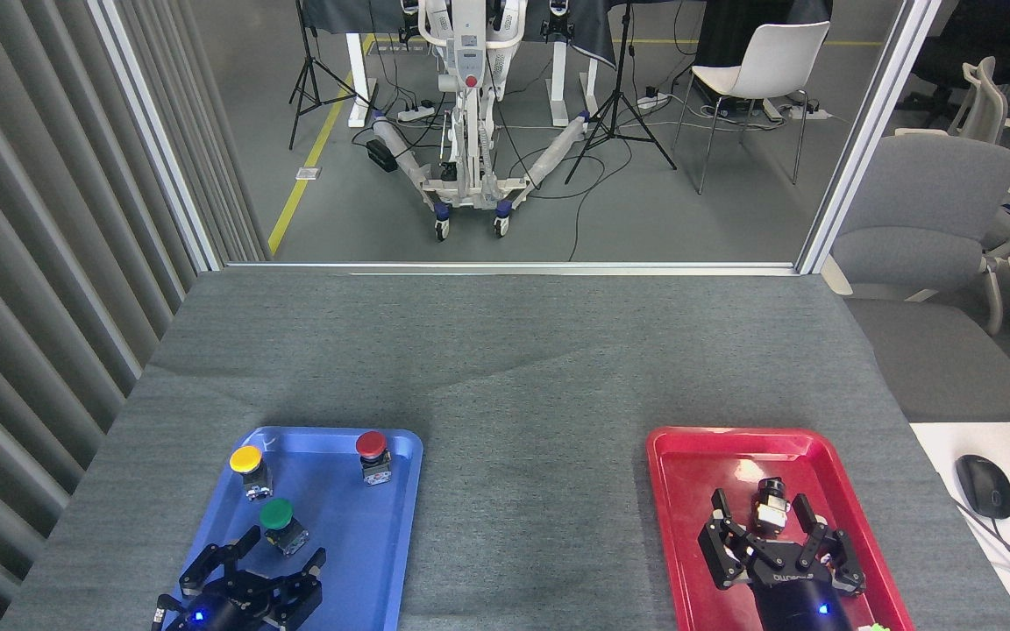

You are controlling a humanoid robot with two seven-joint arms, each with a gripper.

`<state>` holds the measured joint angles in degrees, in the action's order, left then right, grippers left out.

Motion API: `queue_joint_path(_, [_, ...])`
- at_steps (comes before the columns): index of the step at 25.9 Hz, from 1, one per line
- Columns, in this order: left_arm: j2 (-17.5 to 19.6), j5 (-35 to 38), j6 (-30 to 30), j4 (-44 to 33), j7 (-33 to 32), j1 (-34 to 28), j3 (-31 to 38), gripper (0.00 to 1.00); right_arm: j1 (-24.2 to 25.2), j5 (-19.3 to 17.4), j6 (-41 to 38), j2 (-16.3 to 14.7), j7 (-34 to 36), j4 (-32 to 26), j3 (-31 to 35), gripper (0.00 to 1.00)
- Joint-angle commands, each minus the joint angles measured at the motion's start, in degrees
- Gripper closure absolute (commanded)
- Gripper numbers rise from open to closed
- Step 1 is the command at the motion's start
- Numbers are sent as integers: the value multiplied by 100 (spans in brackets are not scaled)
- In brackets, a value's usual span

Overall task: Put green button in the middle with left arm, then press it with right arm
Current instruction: 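Grasp the green button with the left gripper, then carry the green button off the tray and set it mid-table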

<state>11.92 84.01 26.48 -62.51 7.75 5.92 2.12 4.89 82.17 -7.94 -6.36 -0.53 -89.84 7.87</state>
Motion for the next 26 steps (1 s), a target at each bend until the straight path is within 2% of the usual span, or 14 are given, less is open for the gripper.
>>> queue_joint_path(1, [-23,115,-134,345,25,243,-19,3,3,-8,-5,-32,-9,1,4,0])
queue_joint_path(5, [-23,115,-248,486,-19,331,-19,6,29,-8,-5,-50,-9,19,22,0])
queue_joint_path(6, [-23,115,-301,451,-10,322,-19,18,29,-8,3,-59,-9,27,22,0])
queue_joint_path(8, [4,115,-248,451,34,278,-27,64,29,-8,3,-50,-9,27,22,0])
queue_joint_path(9, [4,115,-178,451,60,270,-71,80,29,-8,3,-50,-9,27,22,0])
queue_joint_path(11, [30,124,15,451,298,278,-212,100,29,-8,3,-59,-9,27,22,0])
queue_joint_path(13, [21,98,138,451,535,296,-238,100,38,-8,3,-59,-9,36,22,0])
queue_joint_path(16, [-5,36,516,389,561,305,-230,100,29,-8,3,-32,-9,27,22,0])
queue_joint_path(20, [-75,98,692,-542,799,208,-467,100,20,-8,-23,-50,0,27,22,0])
queue_joint_path(23, [-427,124,552,-1008,966,340,-1275,100,20,-8,-32,-41,9,27,22,0])
queue_joint_path(26, [-963,388,367,-718,948,656,-1794,100,-15,-17,-32,-6,9,27,30,0])
